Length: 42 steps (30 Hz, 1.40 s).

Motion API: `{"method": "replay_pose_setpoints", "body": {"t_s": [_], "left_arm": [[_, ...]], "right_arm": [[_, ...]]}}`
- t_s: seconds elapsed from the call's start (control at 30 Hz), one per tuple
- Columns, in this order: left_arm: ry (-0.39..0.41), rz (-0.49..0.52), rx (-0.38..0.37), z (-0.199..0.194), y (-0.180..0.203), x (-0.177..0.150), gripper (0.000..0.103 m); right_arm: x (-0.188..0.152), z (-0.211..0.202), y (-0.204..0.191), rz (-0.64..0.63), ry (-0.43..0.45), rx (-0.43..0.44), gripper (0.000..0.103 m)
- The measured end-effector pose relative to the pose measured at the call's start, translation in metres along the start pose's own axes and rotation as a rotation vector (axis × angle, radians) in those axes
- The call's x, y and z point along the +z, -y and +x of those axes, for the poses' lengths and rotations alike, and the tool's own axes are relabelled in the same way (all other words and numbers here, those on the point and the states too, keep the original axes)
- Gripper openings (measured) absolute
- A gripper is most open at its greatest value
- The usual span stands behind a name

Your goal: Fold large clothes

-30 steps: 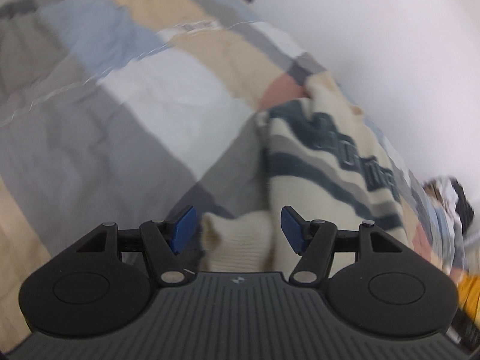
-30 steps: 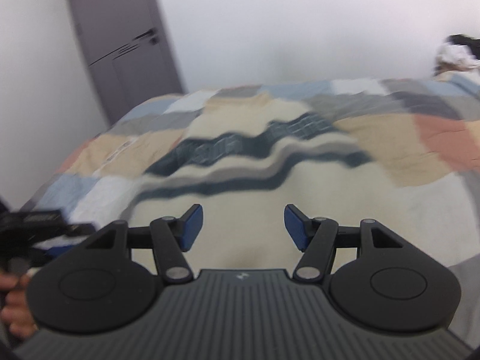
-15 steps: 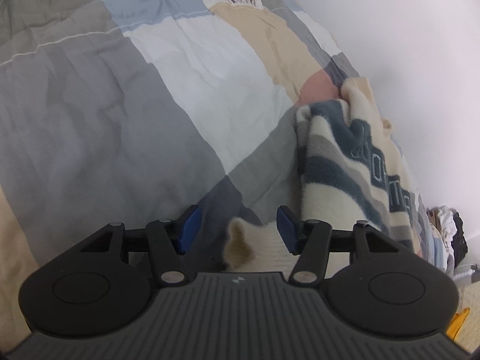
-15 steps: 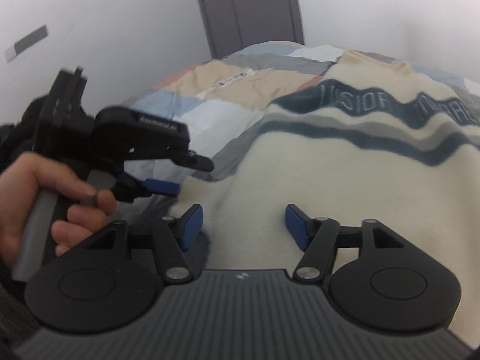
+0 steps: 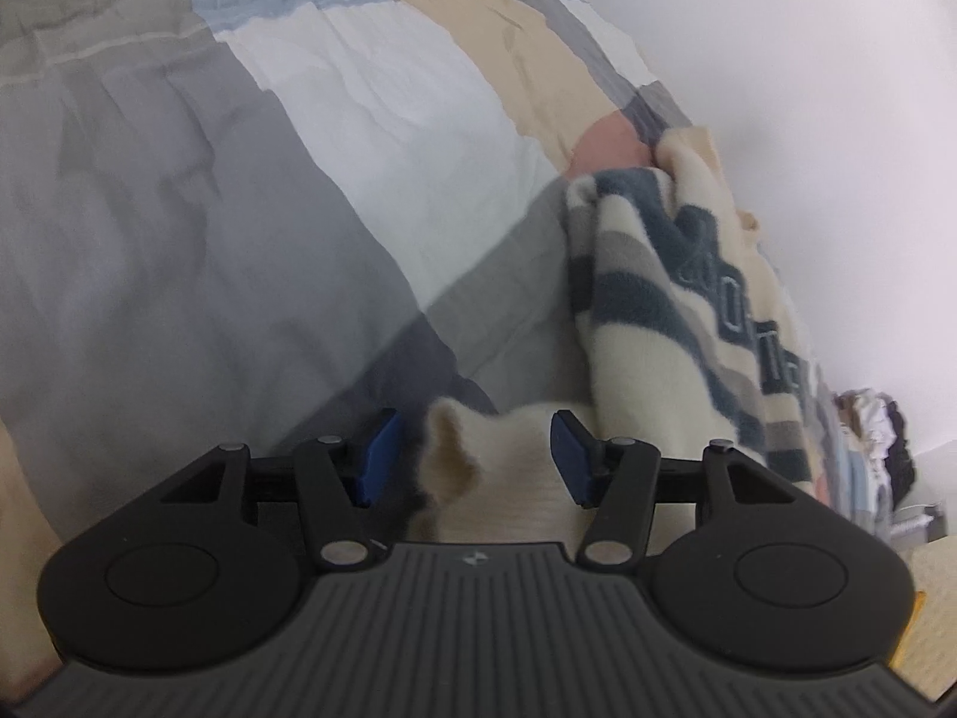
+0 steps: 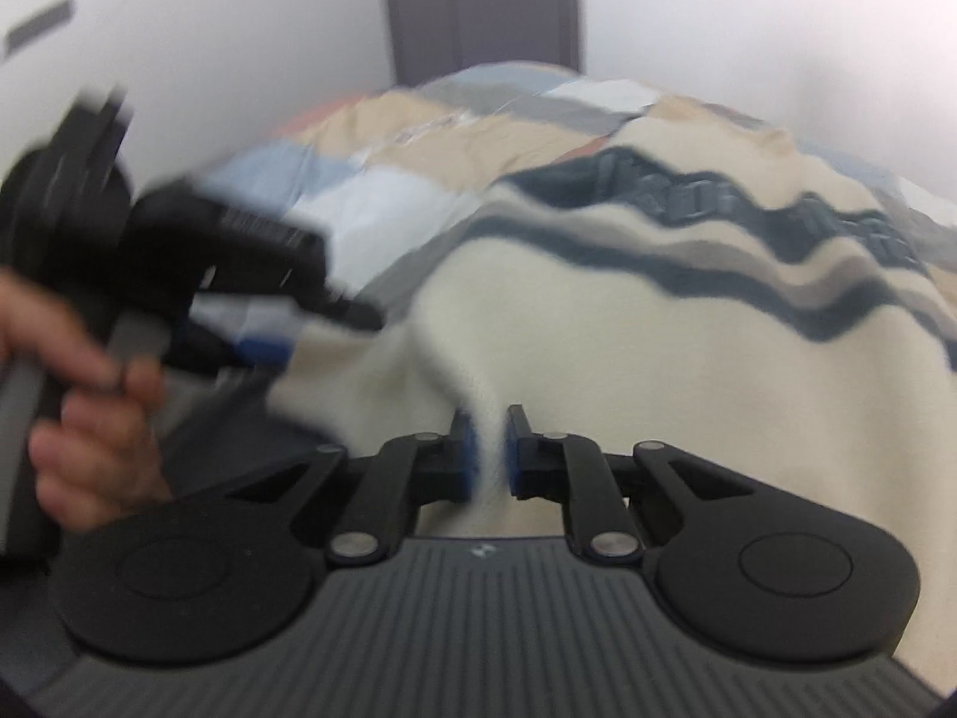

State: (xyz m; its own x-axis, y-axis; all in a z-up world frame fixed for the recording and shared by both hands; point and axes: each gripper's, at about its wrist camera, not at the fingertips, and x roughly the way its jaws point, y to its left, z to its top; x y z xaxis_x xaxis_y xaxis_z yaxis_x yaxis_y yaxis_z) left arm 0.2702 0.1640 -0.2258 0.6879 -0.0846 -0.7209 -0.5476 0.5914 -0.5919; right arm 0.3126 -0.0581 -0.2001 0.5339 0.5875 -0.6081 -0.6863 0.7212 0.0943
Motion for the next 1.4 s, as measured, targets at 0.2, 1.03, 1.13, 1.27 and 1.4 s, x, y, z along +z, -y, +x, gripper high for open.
{"method": "replay_pose_setpoints", "body": {"t_s": [0.2,1.03,1.13,1.27,1.4], "left_arm": [[-0.022,0.072,0.013,0.009,0.016,-0.011,0.045],[0.554,0.185,0.164,-0.177,0.025,0.212,0.006],[0.606,0.176,0.225,-0.183,0.02,0.257,0.006],[0.643,0.156,0.282,-0.175,-0.001,0.304,0.006],[0.584,0.157,0.405,-0.125,-0.038,0.335,0.006]], "right_arm": [[0.005,-0.02,0.034,0.143,0.087,-0.078,0.011],[-0.007,-0.023,-0.005,0.044,0.058,0.138,0.013],[-0.009,-0.015,-0.014,0.016,0.022,0.145,0.013],[-0.012,-0.008,-0.022,-0.008,-0.019,0.165,0.013],[-0.012,-0.001,-0.026,-0.018,-0.045,0.155,0.013]]}}
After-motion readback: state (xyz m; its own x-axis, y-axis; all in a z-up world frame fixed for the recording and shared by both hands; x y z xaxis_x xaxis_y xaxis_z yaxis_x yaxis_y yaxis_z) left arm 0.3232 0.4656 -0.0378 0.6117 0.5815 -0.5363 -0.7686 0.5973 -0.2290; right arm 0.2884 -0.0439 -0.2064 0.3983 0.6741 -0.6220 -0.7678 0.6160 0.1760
